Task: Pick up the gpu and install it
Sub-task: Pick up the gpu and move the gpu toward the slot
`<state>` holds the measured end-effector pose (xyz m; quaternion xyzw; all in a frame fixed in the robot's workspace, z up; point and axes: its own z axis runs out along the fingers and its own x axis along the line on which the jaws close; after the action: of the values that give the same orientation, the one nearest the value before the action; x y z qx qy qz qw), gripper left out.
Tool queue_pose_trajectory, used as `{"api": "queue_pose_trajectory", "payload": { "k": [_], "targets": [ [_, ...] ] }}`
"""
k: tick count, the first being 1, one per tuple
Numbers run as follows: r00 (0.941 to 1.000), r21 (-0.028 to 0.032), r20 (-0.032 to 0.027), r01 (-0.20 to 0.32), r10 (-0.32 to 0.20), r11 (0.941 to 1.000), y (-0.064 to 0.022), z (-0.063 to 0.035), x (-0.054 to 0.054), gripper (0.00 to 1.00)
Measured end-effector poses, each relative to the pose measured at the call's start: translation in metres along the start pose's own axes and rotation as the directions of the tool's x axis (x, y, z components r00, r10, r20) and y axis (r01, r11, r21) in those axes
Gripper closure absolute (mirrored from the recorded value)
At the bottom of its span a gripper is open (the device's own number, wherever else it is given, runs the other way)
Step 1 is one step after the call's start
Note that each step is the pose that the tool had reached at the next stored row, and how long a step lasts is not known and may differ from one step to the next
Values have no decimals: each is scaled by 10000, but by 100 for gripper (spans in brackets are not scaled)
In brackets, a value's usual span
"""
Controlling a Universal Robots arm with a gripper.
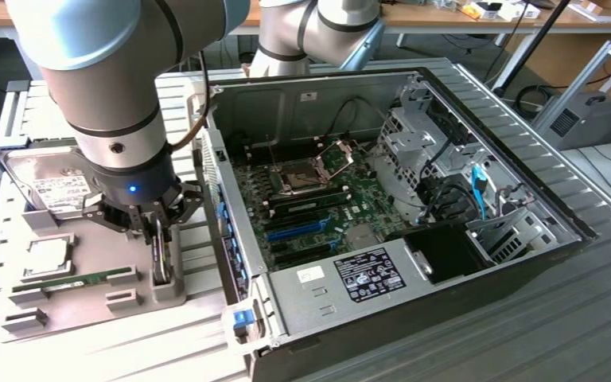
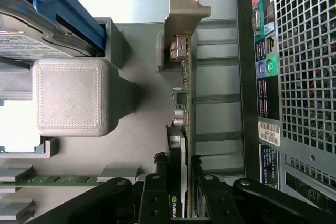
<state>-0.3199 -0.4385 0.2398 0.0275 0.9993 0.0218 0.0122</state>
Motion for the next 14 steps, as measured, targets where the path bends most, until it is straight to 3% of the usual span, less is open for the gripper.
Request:
{"api": "queue_pose_trajectory", "payload": {
  "k": [6, 14],
  "targets": [
    [10000, 1, 0, 3, -3, 10000, 1, -18, 0, 73],
    [10000, 0, 0, 9, -9, 10000, 6, -129, -3, 73]
  ]
}}
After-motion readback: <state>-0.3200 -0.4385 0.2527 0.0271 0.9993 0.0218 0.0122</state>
